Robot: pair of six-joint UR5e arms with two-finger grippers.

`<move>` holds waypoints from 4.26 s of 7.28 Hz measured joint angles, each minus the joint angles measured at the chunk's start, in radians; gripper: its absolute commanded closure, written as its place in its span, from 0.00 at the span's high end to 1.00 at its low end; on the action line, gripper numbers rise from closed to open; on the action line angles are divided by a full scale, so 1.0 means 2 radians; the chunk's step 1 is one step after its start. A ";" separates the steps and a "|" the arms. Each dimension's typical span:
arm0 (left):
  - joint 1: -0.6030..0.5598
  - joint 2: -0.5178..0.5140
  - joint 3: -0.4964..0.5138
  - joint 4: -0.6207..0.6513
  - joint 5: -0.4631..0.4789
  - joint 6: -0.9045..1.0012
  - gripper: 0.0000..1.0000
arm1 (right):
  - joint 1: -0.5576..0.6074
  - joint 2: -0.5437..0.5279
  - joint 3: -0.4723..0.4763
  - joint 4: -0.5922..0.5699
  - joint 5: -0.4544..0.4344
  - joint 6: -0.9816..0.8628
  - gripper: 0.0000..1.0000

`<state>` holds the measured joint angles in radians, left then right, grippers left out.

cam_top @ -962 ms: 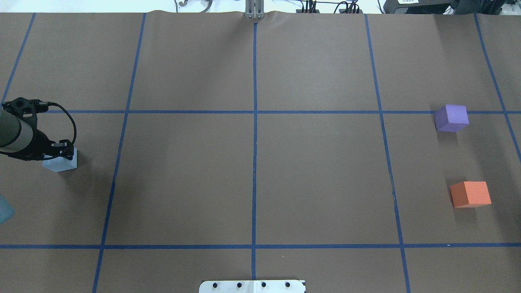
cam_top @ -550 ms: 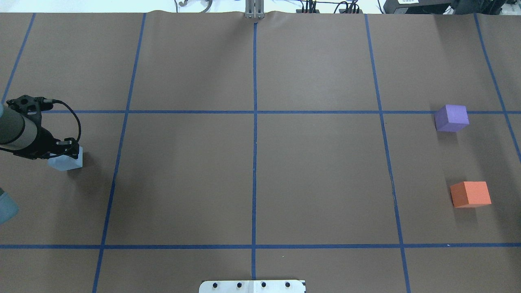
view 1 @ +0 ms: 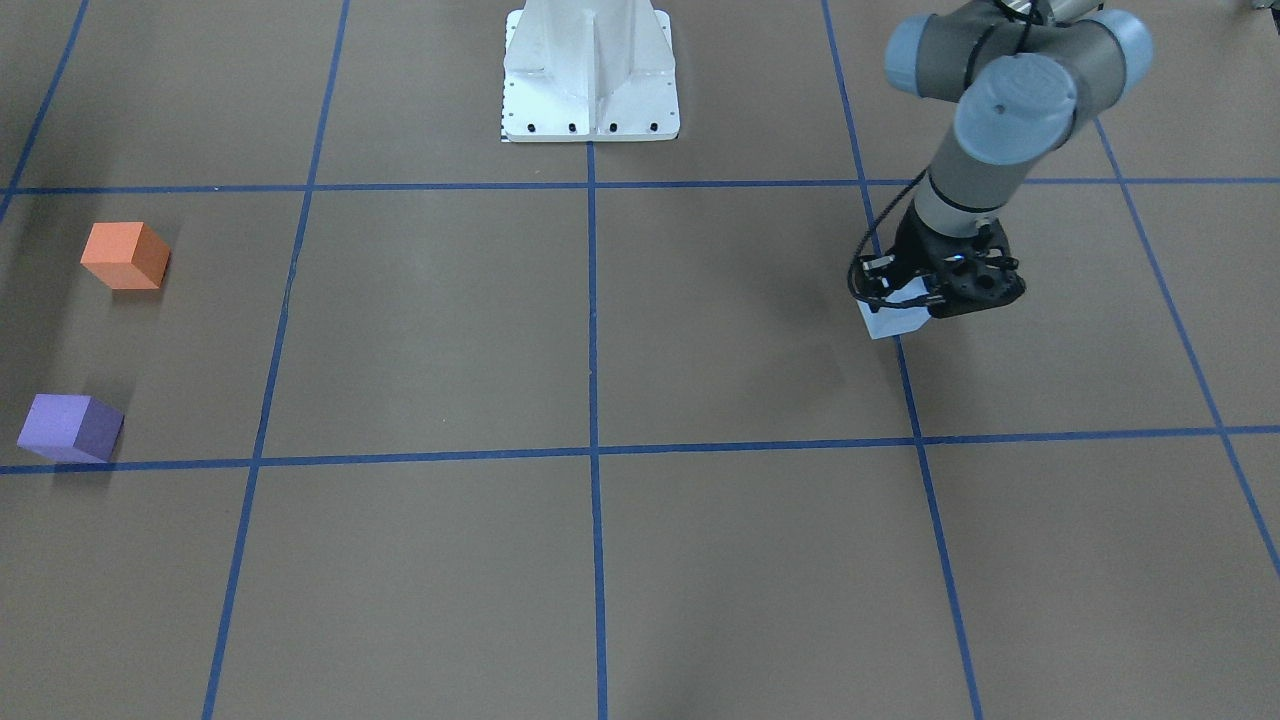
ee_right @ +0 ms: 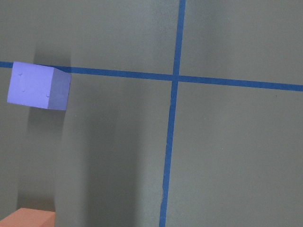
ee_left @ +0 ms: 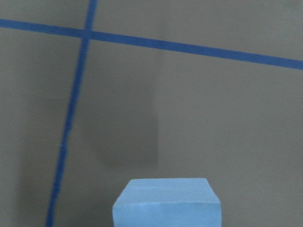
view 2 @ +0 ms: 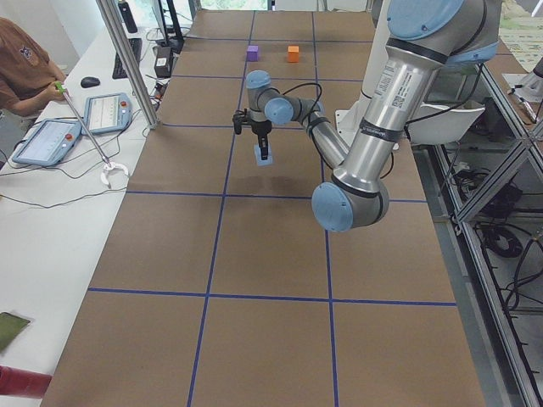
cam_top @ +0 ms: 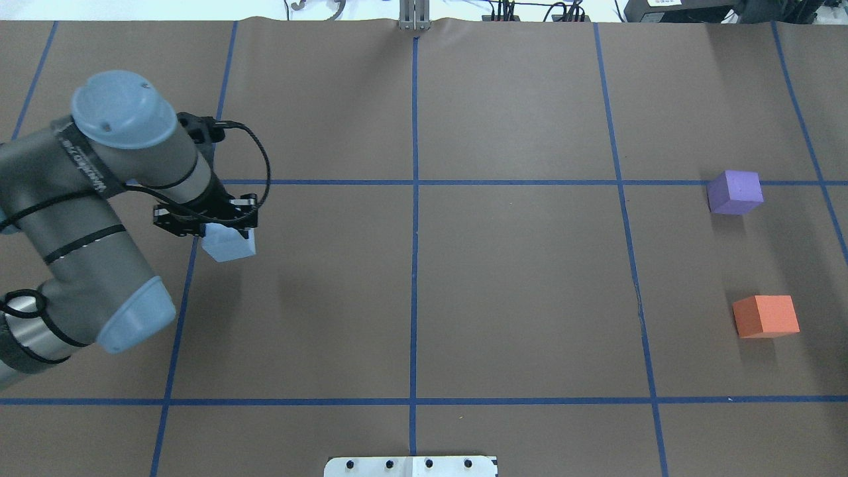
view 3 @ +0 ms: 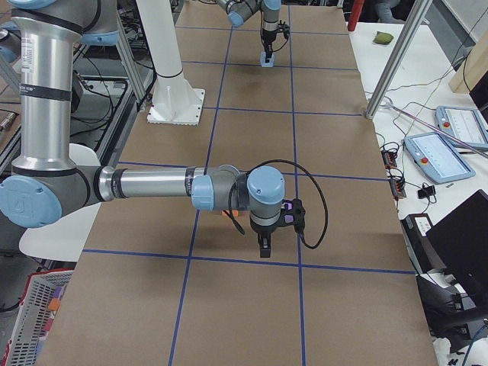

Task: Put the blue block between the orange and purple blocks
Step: 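Carry the light blue cube with the left gripper toward the table center, then set the cube down at center, open left gripper while right arm approaches, then close the right gripper on the cube while the left arm withdraws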

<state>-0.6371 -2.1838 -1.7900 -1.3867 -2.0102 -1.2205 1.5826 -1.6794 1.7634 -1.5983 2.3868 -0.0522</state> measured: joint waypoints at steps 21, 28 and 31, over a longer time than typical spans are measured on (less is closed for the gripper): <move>-0.030 -0.121 0.098 0.017 -0.022 0.088 1.00 | -0.060 0.276 0.150 -0.379 0.006 0.064 1.00; -0.244 0.182 -0.122 0.083 -0.056 0.464 1.00 | -0.406 0.416 0.055 -0.141 -0.160 0.533 1.00; -0.320 0.221 -0.106 0.083 -0.063 0.599 1.00 | -0.477 0.453 -0.053 -0.048 -0.229 0.577 1.00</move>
<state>-1.2777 -1.7425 -2.0030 -1.2201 -2.1364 -0.0228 0.6288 -0.7729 1.6579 -1.6943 1.9287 1.1014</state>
